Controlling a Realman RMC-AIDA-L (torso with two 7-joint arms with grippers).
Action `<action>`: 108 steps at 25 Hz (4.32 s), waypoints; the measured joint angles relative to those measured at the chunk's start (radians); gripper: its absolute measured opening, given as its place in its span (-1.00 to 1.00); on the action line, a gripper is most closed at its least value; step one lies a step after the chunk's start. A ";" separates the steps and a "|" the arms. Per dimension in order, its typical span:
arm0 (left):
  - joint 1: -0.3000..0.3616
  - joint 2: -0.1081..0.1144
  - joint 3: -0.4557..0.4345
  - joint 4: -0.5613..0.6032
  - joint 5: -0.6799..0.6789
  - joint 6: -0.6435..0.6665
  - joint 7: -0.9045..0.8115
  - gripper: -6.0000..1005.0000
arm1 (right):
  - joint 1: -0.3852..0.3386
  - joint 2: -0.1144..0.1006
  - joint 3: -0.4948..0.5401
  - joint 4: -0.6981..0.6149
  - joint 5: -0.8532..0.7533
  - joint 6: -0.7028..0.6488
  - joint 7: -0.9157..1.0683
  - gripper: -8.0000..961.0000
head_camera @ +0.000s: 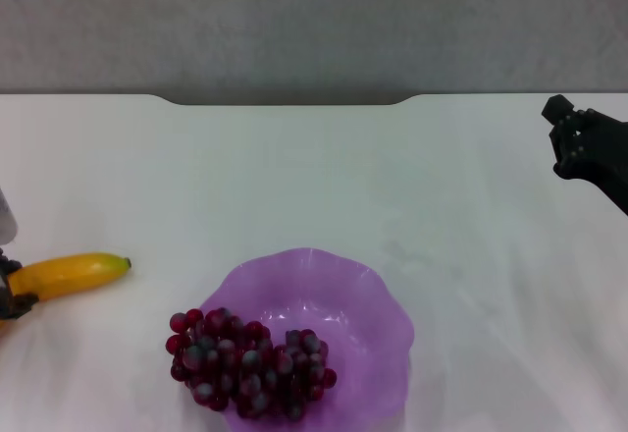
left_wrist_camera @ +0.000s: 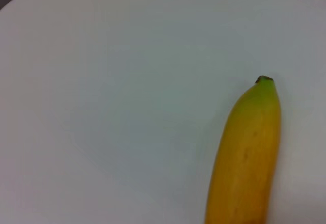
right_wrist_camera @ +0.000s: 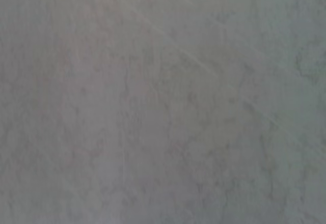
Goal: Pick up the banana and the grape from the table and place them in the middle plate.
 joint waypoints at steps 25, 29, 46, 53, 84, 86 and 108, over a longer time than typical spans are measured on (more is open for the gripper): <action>0.324 -0.001 0.402 0.662 -0.517 0.266 -0.181 0.06 | -0.004 -0.010 0.000 0.006 0.000 0.011 0.000 -0.96; 0.373 -0.001 0.547 0.763 -0.514 0.264 -0.221 0.08 | -0.003 -0.011 0.001 0.006 0.000 0.012 0.000 -0.96; 0.371 0.003 0.938 0.955 -0.502 0.259 -0.281 0.15 | -0.003 -0.020 -0.002 0.009 0.000 0.017 0.000 -0.96; 0.295 0.002 1.014 0.881 -0.495 0.230 -0.282 0.17 | -0.004 -0.022 -0.003 0.009 -0.002 0.017 0.000 -0.96; 0.182 0.002 1.086 0.676 -0.479 0.002 -0.309 0.30 | -0.004 -0.021 -0.005 0.009 -0.003 0.016 0.000 -0.96; 0.183 0.002 1.078 0.675 -0.479 0.002 -0.315 0.31 | -0.004 -0.021 -0.005 0.009 -0.003 0.016 0.000 -0.96; 0.247 0.003 1.034 0.729 -0.473 -0.167 -0.309 0.52 | -0.007 -0.022 -0.001 0.010 -0.003 0.015 0.001 -0.96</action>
